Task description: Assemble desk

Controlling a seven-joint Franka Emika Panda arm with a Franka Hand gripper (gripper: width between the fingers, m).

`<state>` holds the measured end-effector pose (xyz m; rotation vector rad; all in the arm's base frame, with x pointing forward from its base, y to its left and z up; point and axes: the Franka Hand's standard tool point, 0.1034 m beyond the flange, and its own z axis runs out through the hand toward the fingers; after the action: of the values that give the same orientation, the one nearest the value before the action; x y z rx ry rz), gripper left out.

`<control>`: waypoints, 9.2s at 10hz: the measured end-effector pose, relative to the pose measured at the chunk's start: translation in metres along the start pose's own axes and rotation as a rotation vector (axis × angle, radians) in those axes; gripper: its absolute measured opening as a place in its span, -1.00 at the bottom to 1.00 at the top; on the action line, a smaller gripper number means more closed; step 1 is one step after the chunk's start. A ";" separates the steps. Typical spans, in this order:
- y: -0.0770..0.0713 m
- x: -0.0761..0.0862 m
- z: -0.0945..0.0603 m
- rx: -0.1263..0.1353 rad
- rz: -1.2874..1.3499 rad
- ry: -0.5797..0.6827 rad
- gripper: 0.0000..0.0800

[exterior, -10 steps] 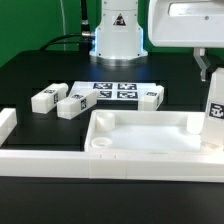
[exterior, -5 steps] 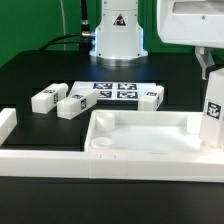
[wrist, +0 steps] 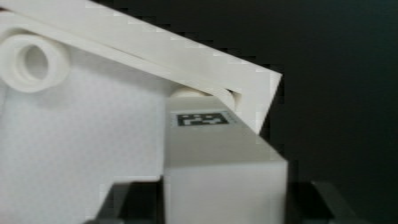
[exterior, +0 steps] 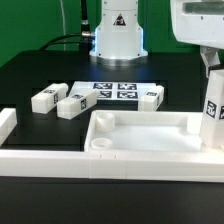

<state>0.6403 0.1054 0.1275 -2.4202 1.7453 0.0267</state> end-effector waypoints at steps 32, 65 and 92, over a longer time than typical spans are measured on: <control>0.009 0.006 0.006 -0.042 -0.846 -0.007 -0.27; 0.005 0.002 0.004 -0.082 -1.490 -0.063 -0.26; 0.005 0.000 0.005 -0.132 -1.464 -0.030 0.62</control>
Offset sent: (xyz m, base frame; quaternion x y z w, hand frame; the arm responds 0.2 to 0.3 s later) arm 0.0057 -0.0086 0.0020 -0.0577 0.0377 -0.2009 0.9772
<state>0.6360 0.1043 0.1215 -3.0758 -0.3378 0.0015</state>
